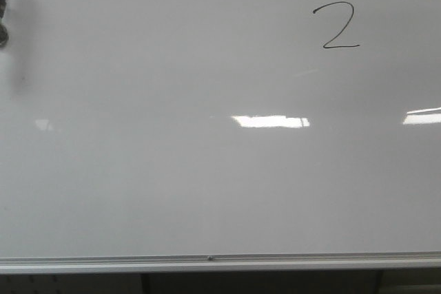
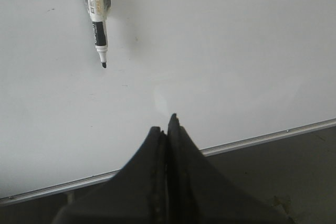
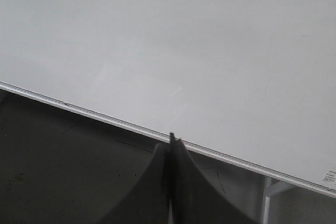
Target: Write number 2 on whiteboard
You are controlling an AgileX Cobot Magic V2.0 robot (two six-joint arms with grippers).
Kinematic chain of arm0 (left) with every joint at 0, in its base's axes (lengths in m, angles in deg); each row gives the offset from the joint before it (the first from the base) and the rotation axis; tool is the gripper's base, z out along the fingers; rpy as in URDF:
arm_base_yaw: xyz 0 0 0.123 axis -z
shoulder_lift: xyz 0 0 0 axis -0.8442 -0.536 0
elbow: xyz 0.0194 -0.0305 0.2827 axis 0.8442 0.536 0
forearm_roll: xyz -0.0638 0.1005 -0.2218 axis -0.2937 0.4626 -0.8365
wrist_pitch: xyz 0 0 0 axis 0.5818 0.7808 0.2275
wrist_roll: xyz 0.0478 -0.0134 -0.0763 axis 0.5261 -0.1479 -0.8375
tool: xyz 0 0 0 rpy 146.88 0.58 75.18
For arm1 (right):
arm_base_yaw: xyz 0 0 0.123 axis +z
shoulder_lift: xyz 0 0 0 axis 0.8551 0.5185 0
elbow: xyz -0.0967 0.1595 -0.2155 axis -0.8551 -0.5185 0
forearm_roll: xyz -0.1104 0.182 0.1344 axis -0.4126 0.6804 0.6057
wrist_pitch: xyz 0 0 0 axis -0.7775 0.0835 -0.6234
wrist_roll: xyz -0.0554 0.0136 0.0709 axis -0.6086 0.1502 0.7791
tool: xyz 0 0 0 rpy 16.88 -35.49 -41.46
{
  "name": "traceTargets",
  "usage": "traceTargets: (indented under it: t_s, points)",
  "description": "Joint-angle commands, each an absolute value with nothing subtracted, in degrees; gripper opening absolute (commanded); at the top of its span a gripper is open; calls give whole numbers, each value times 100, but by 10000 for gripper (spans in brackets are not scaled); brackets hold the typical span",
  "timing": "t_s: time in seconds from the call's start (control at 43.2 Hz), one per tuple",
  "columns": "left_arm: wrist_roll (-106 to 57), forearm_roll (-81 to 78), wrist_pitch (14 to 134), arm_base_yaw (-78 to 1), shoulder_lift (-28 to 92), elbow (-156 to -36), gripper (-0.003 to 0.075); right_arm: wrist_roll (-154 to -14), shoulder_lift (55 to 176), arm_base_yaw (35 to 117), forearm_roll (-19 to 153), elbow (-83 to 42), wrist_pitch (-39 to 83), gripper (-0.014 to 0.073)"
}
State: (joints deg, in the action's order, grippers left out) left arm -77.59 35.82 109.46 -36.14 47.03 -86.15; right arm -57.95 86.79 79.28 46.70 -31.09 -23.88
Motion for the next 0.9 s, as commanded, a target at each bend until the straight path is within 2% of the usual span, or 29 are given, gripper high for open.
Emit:
traceTargets:
  t_s: [0.0,0.185,0.416,0.601,0.879]
  points:
    - [-7772,3646,10613,-3575,4708,-8805,-20,-5793,8704,7903,4557,-2990,-1972,-66]
    - [-7772,3624,10597,-3653,4788,-8776,-20,-5793,8704,7903,4557,-2990,-1972,-66]
    - [-7676,2716,10729,-4684,5506,-8326,-20,-5793,8704,7903,4557,-2990,-1972,-66]
    - [-6280,2172,9289,-5333,6499,-7120,-20,-5793,8704,7903,4557,-2990,-1972,-66]
    - [-6167,2285,7796,-6027,8278,-5224,-20,-5793,8704,7903,4557,-2990,-1972,-66]
